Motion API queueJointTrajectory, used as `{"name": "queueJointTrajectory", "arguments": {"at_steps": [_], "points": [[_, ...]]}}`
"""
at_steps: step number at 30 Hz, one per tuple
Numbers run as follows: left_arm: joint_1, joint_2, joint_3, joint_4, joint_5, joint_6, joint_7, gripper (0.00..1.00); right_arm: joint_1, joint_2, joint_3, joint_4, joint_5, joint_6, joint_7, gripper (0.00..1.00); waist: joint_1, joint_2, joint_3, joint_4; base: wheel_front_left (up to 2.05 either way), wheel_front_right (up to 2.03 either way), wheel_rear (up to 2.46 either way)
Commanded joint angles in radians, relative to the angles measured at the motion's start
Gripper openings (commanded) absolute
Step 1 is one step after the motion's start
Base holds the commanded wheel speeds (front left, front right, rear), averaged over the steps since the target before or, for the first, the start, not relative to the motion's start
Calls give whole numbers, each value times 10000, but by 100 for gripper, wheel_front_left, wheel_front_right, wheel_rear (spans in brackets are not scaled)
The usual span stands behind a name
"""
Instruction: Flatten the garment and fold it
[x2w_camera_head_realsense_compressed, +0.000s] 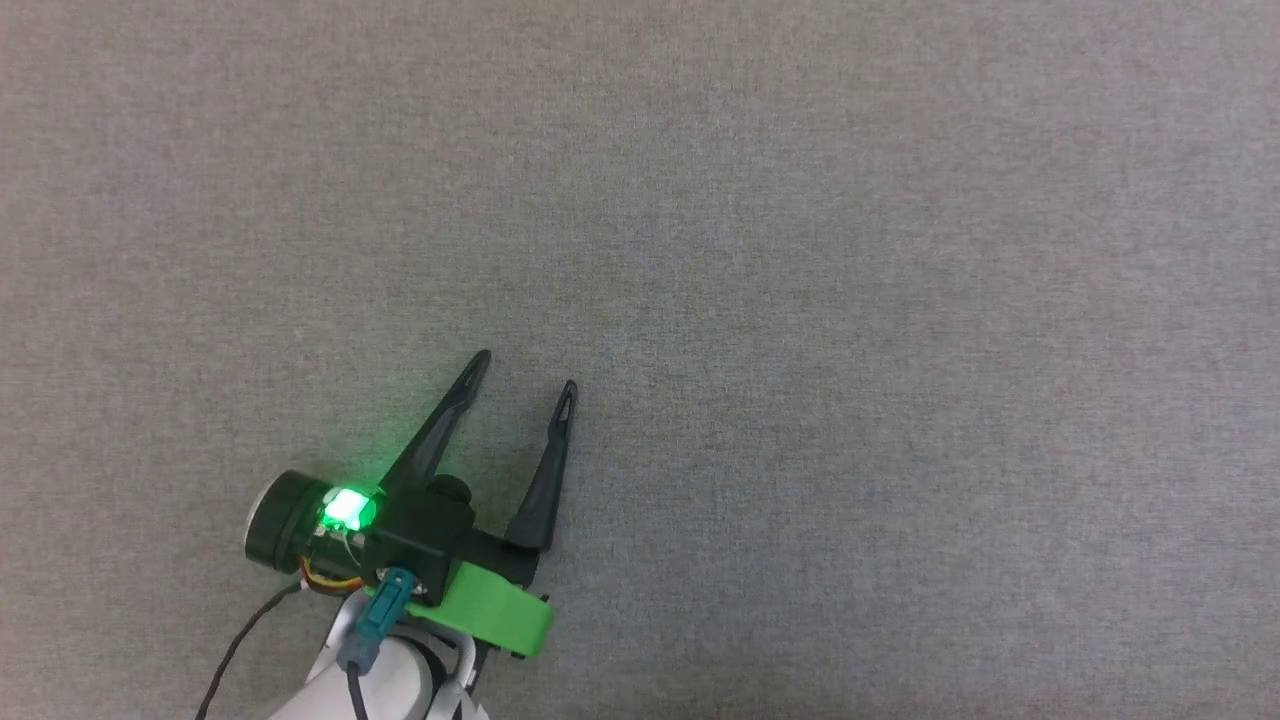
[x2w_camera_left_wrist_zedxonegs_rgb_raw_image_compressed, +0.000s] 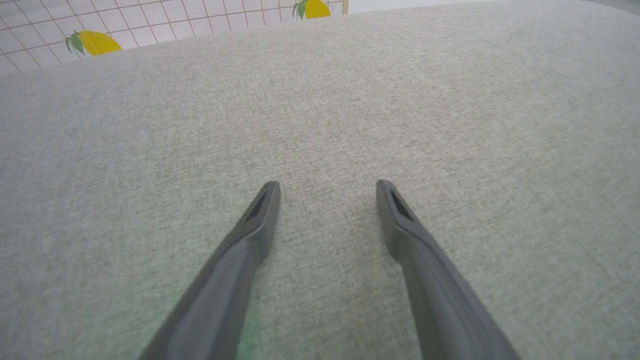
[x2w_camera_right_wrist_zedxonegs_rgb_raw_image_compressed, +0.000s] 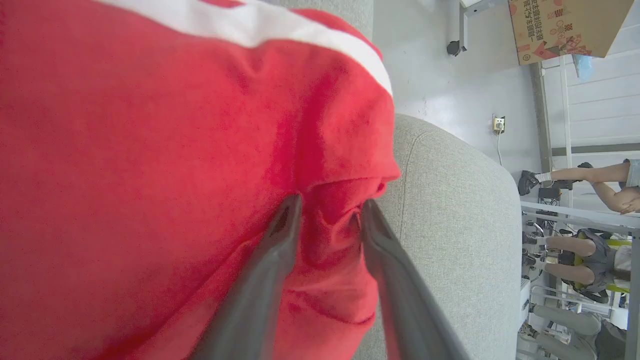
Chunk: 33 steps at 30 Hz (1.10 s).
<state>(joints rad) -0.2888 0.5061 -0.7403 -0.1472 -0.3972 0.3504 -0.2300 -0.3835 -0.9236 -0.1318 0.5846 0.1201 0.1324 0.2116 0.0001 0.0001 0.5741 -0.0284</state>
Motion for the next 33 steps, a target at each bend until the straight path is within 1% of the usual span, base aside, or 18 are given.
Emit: {"name": "queueJointTrajectory", "arguments": {"at_steps": [1, 4, 9, 12, 14, 16, 22, 27, 30, 33], "points": [[-101, 22, 10, 67, -14, 29, -7, 100, 15, 107, -18, -45, -93, -17, -76, 100, -1, -1, -279, -4, 0, 0, 0], [87, -153, 146, 273, -356, 66, -58, 100, 30, 154, 183, -257, -83, -17, -51, 100, -1, -1, -881, -12, 0, 0, 0], [378, -267, 307, 630, -689, 75, -142, 100, -218, 159, 756, -1114, 427, -17, -221, 100, -1, -1, -2069, -73, 0, 0, 0], [592, -359, 536, 755, -1014, 146, -176, 100, -506, 321, 792, -1550, 743, -17, -545, 100, -1, -1, -2755, -73, 0, 0, 0], [714, -319, 690, 842, -1163, 183, -192, 100, -614, 548, 895, -1843, 1092, -17, -771, 100, -1, -1, -3143, -72, 0, 0, 0], [830, -267, 890, 899, -1321, 266, -202, 100, -740, 837, 1050, -2237, 1428, -17, -997, 100, -1, -1, -3473, -69, 0, 0, 0], [1052, 121, 1231, 936, -1439, 525, -106, 100, -890, 2002, 1382, -3527, 2279, -17, -1699, 100, -1, -1, -4225, -49, 0, 0, 0], [1274, 404, 1347, 812, -1454, 701, 2, 100, -257, 3157, 1184, -4466, 2773, -17, -2293, 100, -1, -1, -4643, 20, 0, 0, 0], [1396, 486, 1382, 748, -1480, 794, 47, 100, 239, 3714, 1169, -4904, 2753, -17, -2490, 100, -1, -1, -4768, 85, 0, 0, 0], [1489, 558, 1335, 686, -1452, 828, 90, 100, 834, 4444, 1071, -5242, 2745, -17, -2565, 100, -1, -1, -4875, 170, 0, 0, 0]]}}
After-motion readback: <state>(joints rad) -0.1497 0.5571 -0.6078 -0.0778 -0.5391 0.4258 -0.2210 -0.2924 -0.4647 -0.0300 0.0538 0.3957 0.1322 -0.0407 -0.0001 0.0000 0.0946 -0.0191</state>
